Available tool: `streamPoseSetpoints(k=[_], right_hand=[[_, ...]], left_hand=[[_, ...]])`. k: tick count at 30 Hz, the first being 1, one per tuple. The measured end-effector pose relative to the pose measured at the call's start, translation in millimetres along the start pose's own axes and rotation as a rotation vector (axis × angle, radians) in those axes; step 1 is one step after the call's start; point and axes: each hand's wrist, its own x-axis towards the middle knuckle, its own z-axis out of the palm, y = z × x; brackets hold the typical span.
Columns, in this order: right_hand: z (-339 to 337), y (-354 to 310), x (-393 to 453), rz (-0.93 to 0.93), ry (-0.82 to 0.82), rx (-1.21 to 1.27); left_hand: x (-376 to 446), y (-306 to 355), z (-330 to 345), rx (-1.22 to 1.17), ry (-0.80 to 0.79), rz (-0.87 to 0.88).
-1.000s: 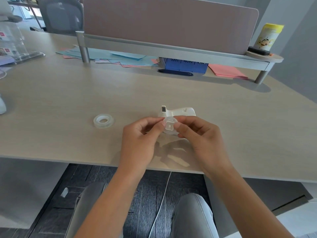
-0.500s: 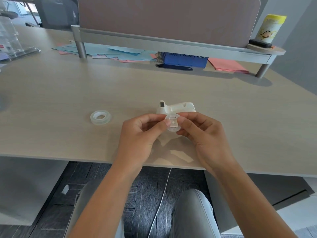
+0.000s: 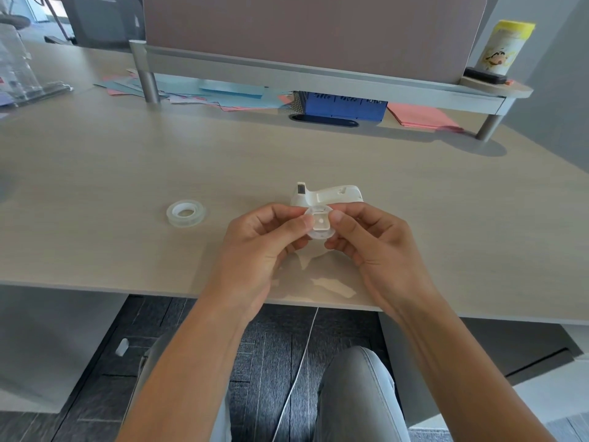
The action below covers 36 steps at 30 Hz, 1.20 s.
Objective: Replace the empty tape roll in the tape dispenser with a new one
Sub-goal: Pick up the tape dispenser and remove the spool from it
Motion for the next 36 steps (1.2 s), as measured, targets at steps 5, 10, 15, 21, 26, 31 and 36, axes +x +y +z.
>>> streamPoseSetpoints(k=[5, 10, 15, 21, 26, 31, 36], right_hand=[[-1.2, 1.9, 2.3, 0.011, -0.019, 0.047], [-2.4, 3.3, 3.7, 0.046, -0.045, 0.123], [-1.7, 3.1, 3.5, 0.031, -0.04, 0.136], [1.5, -3.5, 2.7, 0.055, -0.038, 0.169], [4.2, -6.9, 2.9, 0.073, -0.025, 0.158], [5.7, -8.5, 0.8, -0.05, 0.081, -0.099], [10.6, -13.0, -7.8, -0.304, 0.021, -0.435]], left_hand=[[2.0, 2.0, 1.2, -0.083, -0.043, -0.063], [2.1, 4.8, 2.4, -0.133, -0.074, -0.102], [2.5, 3.9, 3.1, -0.127, -0.065, -0.106], [2.6, 4.7, 5.6, -0.133, -0.061, -0.132], [4.3, 5.1, 7.3, -0.142, -0.046, -0.154], [5.5, 3.8, 7.2, -0.164, 0.005, -0.172], [0.1, 6.6, 9.3, -0.121, 0.11, -0.148]])
